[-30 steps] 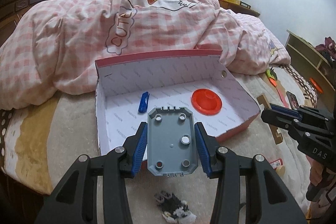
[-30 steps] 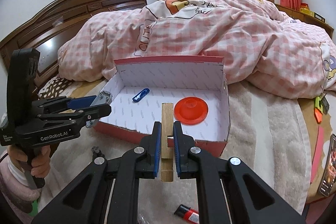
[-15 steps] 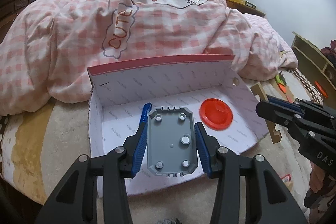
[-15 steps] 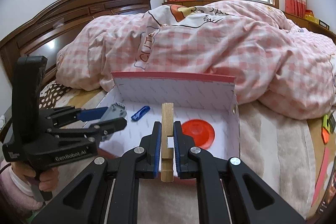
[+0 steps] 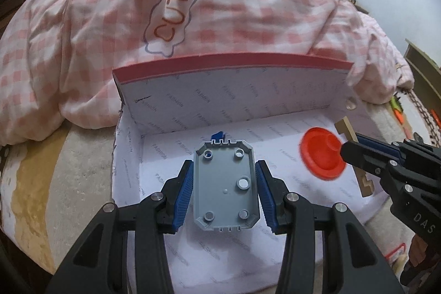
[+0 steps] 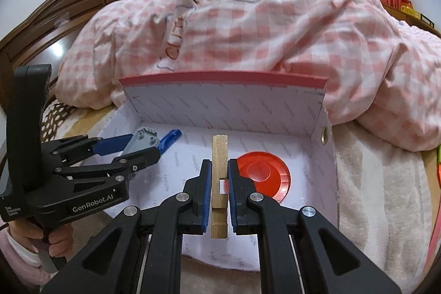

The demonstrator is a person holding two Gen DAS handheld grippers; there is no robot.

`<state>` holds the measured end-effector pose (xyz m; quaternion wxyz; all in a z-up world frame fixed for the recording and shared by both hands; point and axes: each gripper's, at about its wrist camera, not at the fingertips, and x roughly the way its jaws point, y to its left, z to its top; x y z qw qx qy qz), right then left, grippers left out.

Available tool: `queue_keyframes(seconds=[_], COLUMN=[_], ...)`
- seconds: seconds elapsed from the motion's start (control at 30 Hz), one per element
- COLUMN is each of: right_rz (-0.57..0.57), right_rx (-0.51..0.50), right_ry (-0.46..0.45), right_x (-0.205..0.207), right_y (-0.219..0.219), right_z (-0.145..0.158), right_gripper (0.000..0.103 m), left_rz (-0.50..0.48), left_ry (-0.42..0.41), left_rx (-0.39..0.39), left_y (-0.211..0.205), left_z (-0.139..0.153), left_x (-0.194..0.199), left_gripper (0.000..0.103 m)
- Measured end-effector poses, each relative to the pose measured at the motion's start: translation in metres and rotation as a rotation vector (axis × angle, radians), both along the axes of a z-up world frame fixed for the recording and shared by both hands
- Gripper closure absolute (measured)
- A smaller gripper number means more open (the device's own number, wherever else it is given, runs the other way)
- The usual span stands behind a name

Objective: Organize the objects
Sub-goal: 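Carry the grey plate and wooden block into the red box and open both grippers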

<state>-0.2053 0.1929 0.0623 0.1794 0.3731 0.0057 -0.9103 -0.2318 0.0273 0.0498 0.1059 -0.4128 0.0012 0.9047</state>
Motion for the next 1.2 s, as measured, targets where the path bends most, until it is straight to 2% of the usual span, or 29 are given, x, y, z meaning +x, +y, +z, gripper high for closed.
queue_keyframes(seconds=[0.4, 0.83, 0.93, 1.0, 1.2], right_rz=[-0.017, -0.034, -0.028, -0.029, -0.027], right_rx=[0.014, 0.006, -0.01, -0.013, -0.008], right_ry=[-0.035, -0.114, -0.116, -0.102, -0.066], right_x=[-0.014, -0.024, -0.022, -0.019, -0.01], right_y=[-0.004, -0.006, -0.005, -0.005, -0.005], right_z=[-0.017, -0.04, -0.039, -0.036, -0.022], right_gripper=[0.091, 0.09, 0.082, 0.072, 0.069], left_rz=[0.004, -0.003, -0.006, -0.012, -0.009], left_ry=[-0.032, -0.046, -0.071, -0.082, -0.072], left_rx=[-0.032, -0.047, -0.029, -0.024, 0.003], left_y=[0.002, 0.006, 0.005, 0.006, 0.003], left_z=[-0.015, -0.023, -0.025, -0.025, -0.015], left_x=[-0.014, -0.018, -0.02, -0.019, -0.009], left_gripper=[0.059, 0.058, 0.057, 0.053, 0.053])
